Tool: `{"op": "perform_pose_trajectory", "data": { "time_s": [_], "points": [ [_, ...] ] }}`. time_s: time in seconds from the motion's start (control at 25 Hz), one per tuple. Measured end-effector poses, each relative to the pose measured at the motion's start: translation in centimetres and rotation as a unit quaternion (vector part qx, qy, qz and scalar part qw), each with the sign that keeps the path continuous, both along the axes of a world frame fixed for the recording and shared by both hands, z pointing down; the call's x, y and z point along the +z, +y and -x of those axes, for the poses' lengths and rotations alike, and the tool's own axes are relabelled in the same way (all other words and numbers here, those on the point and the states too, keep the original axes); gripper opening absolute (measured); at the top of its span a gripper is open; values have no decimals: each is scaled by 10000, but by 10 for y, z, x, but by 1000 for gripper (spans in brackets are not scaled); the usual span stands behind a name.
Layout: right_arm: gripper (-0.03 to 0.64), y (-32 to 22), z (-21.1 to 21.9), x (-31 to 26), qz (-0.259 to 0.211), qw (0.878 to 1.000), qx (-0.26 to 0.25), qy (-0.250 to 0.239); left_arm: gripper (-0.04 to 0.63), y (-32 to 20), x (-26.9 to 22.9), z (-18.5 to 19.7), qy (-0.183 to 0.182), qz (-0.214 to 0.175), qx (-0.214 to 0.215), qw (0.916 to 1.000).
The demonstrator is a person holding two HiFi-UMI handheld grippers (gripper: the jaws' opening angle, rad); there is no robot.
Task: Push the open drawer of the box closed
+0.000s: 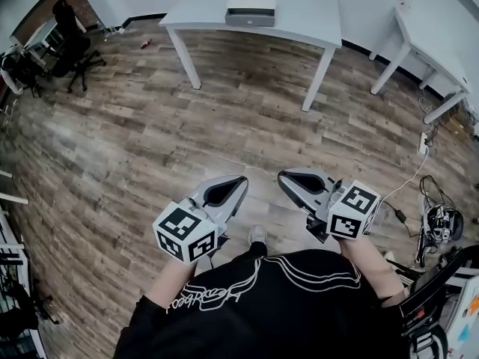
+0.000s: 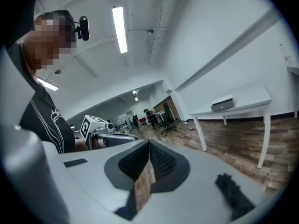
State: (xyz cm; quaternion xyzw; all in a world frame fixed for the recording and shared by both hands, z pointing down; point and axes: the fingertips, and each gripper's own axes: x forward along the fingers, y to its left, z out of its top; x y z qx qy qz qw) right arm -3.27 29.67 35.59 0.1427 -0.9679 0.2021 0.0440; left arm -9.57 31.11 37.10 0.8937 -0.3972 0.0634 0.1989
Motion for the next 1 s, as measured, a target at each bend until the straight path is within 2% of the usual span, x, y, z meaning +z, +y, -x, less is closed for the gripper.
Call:
{"op": "perform_pose_trajectory", "data": {
  "time_s": [0.12,0.24,0.4,0.6,0.84,1.0],
  "points": [
    [9,-42,21,-6,-103,9999,-33,70,8,-48,-9,27,42,-48,-195,9998],
    [9,-79,23,-9,-131,9999,66,51,8,-87,-12,34,80,-77,-332,9994],
    [9,-132,19,-11,-250,9995,180,86,8,-139,-13,26,-41,-112,-210,9997],
    [9,-213,11,4,-169,9995,262,24,8,-217,0,10,-142,-32,24,9999],
    [9,-344,1,24,-112,9995,239,150,8,-350,19,0,-281,287,-43,9992],
    [9,-430,-1,33,-93,9995,131,284,8,-439,24,-7,-358,367,-159,9986]
  ]
}}
